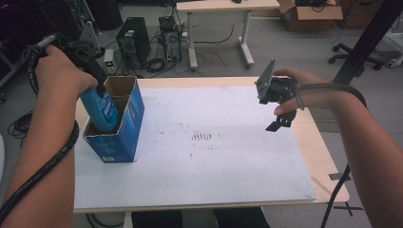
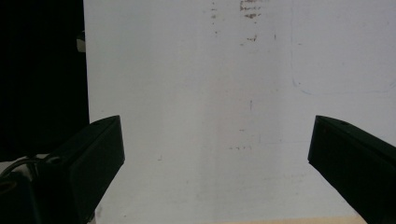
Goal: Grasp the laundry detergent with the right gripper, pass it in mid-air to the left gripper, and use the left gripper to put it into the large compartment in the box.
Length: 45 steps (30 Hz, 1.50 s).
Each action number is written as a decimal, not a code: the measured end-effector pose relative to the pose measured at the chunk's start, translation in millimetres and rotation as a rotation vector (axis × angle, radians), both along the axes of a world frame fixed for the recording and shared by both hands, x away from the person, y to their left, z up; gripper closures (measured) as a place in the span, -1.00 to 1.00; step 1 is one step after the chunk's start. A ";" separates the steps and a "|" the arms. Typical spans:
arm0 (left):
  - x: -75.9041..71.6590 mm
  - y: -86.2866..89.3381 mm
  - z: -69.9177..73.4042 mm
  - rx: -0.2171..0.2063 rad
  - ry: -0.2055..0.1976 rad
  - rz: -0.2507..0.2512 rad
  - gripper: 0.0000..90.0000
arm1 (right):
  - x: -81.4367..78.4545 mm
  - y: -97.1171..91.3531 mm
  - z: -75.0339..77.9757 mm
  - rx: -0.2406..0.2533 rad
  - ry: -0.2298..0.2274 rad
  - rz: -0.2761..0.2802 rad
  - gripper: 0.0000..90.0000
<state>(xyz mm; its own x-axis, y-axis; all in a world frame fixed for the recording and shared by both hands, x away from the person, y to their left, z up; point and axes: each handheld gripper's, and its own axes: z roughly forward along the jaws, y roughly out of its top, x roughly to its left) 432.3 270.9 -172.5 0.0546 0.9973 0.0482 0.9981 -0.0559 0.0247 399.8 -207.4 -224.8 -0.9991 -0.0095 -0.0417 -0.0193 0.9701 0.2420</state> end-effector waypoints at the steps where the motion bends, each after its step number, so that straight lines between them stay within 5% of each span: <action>1: 0.1 0.4 -1.7 0.000 -0.005 0.001 -0.16 | -0.1 -0.2 -0.3 -0.005 0.002 0.000 -0.92; 20: 2.7 2.9 -57.3 -0.013 0.009 -0.009 -0.16 | 2.0 -9.2 -14.1 -0.008 0.032 -0.030 -0.91; 45: 2.5 -1.4 -98.3 -0.022 0.039 -0.030 -0.16 | 1.3 -12.4 -21.2 -0.003 0.037 -0.037 -0.91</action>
